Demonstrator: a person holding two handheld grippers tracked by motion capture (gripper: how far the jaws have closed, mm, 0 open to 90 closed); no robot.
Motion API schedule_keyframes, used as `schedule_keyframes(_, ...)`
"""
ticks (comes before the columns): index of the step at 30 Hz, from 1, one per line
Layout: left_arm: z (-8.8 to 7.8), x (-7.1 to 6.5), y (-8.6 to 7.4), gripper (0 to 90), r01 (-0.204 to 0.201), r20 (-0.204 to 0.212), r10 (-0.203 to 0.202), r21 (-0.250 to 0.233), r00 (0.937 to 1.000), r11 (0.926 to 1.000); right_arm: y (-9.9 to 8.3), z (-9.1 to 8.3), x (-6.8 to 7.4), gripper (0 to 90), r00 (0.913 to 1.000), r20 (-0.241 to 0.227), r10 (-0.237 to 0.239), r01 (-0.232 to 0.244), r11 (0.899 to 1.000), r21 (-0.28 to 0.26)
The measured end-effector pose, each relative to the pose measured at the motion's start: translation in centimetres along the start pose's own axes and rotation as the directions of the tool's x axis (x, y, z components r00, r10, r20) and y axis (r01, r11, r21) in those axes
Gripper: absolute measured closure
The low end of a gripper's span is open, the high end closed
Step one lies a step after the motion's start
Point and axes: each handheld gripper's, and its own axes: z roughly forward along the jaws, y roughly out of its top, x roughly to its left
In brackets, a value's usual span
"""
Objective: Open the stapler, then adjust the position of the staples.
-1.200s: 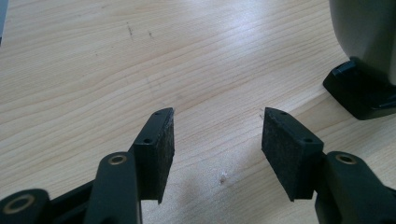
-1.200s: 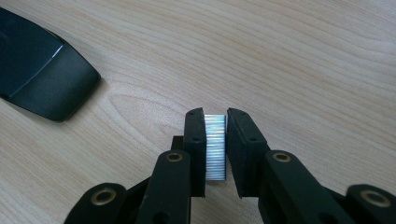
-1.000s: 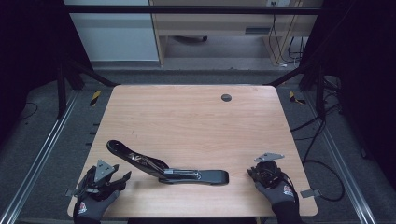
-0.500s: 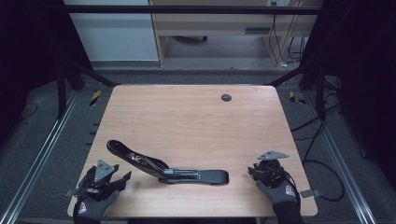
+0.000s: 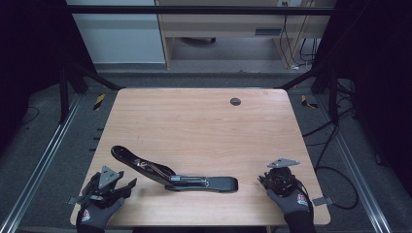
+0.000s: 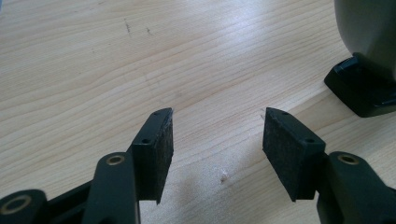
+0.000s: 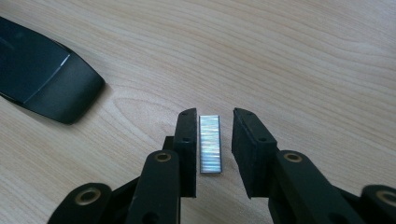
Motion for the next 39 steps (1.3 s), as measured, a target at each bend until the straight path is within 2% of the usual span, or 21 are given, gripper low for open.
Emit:
schedule_keyframes(3,0.0,0.0,0.0,42.9,0.003,0.000,-0.003,0.000,1.0000,1.0000,0.1,0.2,0.1,72.4,0.9999,-0.008,0.011,-0.011,1.000,0.015)
schedule_keyframes(4,0.0,0.0,0.0,42.9,0.000,0.000,0.000,0.001,1.0000,1.0000,0.0,0.3,0.1,72.6,1.0000,-0.002,-0.003,0.003,1.000,0.015)
schedule_keyframes(6,0.1,0.0,0.0,42.9,0.000,0.000,0.000,0.001,1.0000,1.0000,0.1,0.3,0.2,73.1,0.9999,-0.007,0.008,-0.008,1.000,0.024)
schedule_keyframes(7,0.0,0.0,0.0,42.9,0.000,0.000,0.000,0.001,1.0000,1.0000,0.0,0.5,0.1,73.5,0.9999,0.003,-0.011,0.011,1.000,0.021)
schedule_keyframes(12,0.0,0.0,0.0,42.8,0.000,0.000,0.000,0.002,1.0000,1.0000,0.1,0.8,0.2,75.5,0.9999,0.002,-0.014,0.014,0.999,0.038)
schedule_keyframes(13,0.0,0.0,0.0,42.8,0.000,0.000,0.000,0.002,1.0000,1.0000,0.2,0.7,0.3,75.8,1.0000,-0.003,0.002,-0.001,0.999,0.048)
schedule_keyframes(17,0.1,0.0,0.0,42.6,0.001,-0.002,-0.001,0.007,1.0000,1.0000,0.2,1.0,0.3,76.4,0.9999,-0.001,-0.015,0.015,0.999,0.051)
schedule_keyframes(18,0.1,0.0,0.0,42.6,-0.001,-0.002,0.001,0.007,1.0000,1.0000,0.2,1.0,0.4,76.4,1.0000,-0.007,0.000,0.000,0.998,0.060)
schedule_keyframes(20,0.1,-0.1,0.0,42.5,-0.001,-0.003,0.002,0.009,1.0000,1.0000,0.3,1.1,0.3,76.9,0.9998,0.004,-0.021,0.020,0.998,0.059)
schedule_keyframes(22,0.1,-0.1,0.0,42.5,-0.004,-0.004,0.004,0.009,1.0000,1.0000,0.3,1.2,0.5,77.9,1.0000,0.001,-0.009,0.009,0.998,0.067)
schedule_keyframes(27,0.1,-0.1,0.0,42.5,-0.006,-0.005,0.006,0.014,1.0000,0.9999,0.4,1.3,0.4,78.2,0.9996,0.003,-0.027,0.027,0.997,0.076)
schedule_keyframes(29,0.1,-0.1,0.0,42.5,-0.004,-0.004,0.004,0.014,1.0000,0.9999,0.5,1.2,0.5,78.3,1.0000,-0.006,-0.008,0.008,0.996,0.084)
schedule_keyframes(33,0.2,-0.1,0.0,42.5,-0.004,-0.002,0.004,0.014,1.0000,0.9999,0.6,1.1,0.5,78.4,0.9998,-0.015,-0.010,0.011,0.997,0.077)
schedule_keyframes(34,0.2,-0.1,0.0,42.5,-0.003,-0.002,0.004,0.013,1.0000,0.9999,0.6,1.1,0.4,78.4,0.9997,-0.007,-0.024,0.024,0.997,0.072)
schedule_keyframes(36,0.1,-0.1,0.0,42.5,-0.003,-0.002,0.003,0.013,1.0000,0.9999,0.7,0.8,0.4,78.4,0.9998,-0.016,-0.008,0.009,0.998,0.069)
schedule_keyframes(37,0.1,0.0,0.0,42.6,-0.002,-0.002,0.002,0.011,1.0000,0.9999,0.6,0.8,0.3,78.4,0.9996,-0.007,-0.027,0.027,0.998,0.058)
schedule_keyframes(39,0.2,0.0,0.0,42.6,-0.001,-0.001,0.001,0.010,1.0000,0.9999,0.7,0.6,0.3,78.4,0.9995,-0.015,-0.026,0.027,0.998,0.053)
